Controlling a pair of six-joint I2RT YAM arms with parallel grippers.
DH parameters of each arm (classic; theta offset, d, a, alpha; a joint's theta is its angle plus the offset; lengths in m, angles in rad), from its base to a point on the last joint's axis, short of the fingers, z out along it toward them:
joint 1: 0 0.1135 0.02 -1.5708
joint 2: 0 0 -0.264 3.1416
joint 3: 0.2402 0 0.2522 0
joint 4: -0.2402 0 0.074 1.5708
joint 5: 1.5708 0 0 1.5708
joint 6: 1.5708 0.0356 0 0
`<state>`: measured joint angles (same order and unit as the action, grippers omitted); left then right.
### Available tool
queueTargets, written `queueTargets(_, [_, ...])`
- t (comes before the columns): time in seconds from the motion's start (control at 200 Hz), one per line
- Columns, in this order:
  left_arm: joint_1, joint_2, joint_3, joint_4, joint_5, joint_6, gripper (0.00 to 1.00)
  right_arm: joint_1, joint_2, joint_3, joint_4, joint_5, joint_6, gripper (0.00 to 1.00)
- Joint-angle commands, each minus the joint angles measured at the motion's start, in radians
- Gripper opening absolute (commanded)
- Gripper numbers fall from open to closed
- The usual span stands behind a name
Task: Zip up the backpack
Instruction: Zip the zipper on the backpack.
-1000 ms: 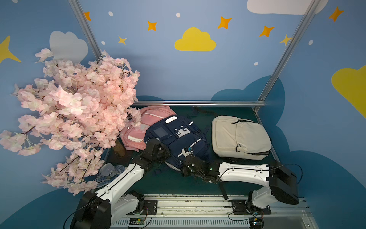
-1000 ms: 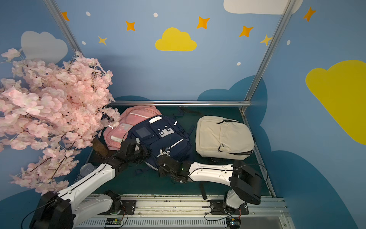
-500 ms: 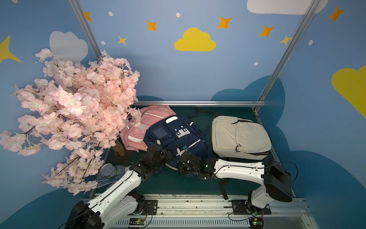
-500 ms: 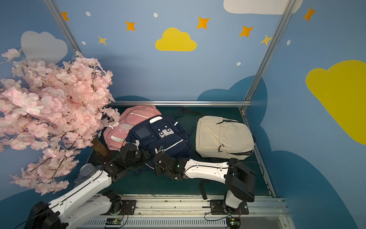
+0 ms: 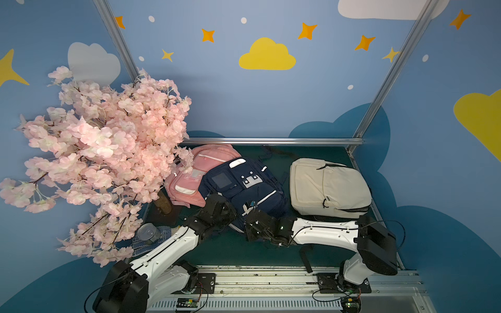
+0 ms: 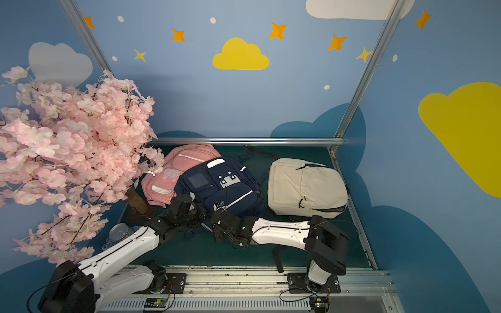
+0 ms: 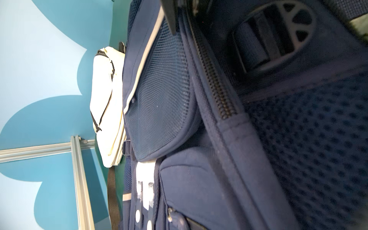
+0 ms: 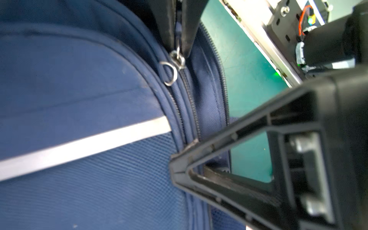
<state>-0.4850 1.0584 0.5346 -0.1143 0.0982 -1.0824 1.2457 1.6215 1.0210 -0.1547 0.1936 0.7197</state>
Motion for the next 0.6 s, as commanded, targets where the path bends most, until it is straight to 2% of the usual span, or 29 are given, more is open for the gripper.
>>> queueTargets(0.0, [0.073, -0.024, 0.023, -0.061, -0.055, 0.098, 0.03, -0.011, -0.085, -0.052, -0.142, 0.091, 0.063, 0.0])
queueTargets(0.13, [0.109, -0.055, 0.034, -0.084, -0.058, 0.124, 0.03, -0.044, -0.147, -0.143, -0.144, 0.108, 0.102, 0.0])
queueTargets(0.26, [0.116, -0.031, 0.057, -0.074, -0.044, 0.136, 0.03, -0.065, -0.173, -0.176, -0.108, 0.102, 0.129, 0.0])
queueTargets(0.395, [0.114, 0.024, 0.07, -0.035, -0.011, 0.133, 0.03, -0.063, -0.159, -0.128, -0.041, 0.007, 0.011, 0.0])
queueTargets(0.596, [0.056, 0.072, 0.069, -0.006, 0.001, 0.121, 0.03, -0.044, -0.071, 0.0, 0.007, -0.044, -0.047, 0.0])
